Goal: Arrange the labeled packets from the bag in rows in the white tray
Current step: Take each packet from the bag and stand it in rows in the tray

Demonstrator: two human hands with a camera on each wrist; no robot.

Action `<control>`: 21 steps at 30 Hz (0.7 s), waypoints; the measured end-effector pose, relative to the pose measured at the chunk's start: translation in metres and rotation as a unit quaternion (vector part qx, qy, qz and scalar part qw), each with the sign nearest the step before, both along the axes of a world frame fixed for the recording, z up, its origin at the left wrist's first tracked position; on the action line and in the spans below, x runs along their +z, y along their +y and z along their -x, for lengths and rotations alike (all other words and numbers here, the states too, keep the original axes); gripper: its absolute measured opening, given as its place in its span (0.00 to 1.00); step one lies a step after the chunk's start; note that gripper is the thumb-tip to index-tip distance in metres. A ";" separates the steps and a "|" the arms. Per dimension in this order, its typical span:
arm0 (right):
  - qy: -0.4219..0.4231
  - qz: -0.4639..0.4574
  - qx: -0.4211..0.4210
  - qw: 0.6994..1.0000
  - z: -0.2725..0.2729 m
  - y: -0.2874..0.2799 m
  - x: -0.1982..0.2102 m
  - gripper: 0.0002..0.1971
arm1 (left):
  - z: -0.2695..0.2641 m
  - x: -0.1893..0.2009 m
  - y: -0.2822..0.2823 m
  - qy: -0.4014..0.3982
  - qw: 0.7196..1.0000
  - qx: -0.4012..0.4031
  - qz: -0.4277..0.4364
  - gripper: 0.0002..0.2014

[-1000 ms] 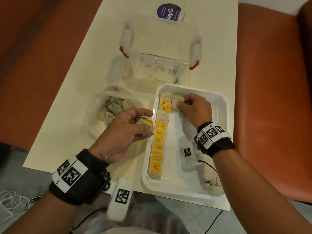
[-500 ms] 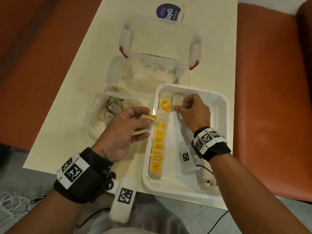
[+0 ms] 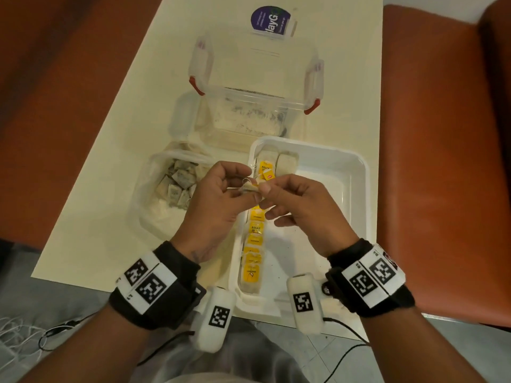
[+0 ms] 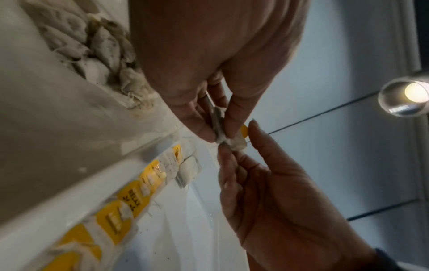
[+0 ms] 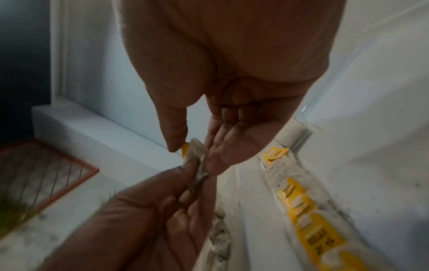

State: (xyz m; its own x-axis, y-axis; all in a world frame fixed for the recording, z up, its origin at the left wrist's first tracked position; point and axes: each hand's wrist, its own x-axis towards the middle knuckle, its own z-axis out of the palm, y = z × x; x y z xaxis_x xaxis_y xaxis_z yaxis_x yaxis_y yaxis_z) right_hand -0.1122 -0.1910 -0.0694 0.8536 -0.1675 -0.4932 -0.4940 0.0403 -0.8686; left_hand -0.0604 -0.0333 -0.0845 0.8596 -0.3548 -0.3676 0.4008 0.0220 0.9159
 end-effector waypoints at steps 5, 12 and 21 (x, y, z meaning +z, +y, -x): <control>0.001 0.006 -0.010 1.000 0.003 -0.008 -0.002 0.14 | 0.002 -0.002 -0.001 -0.052 0.998 -0.024 -0.040 0.22; 0.009 0.029 0.006 1.000 0.006 -0.012 -0.005 0.17 | 0.000 -0.007 0.000 -0.072 0.994 -0.055 -0.067 0.26; -0.017 0.044 0.001 0.999 0.006 -0.013 -0.011 0.05 | -0.001 -0.006 -0.002 -0.084 0.988 -0.061 -0.110 0.29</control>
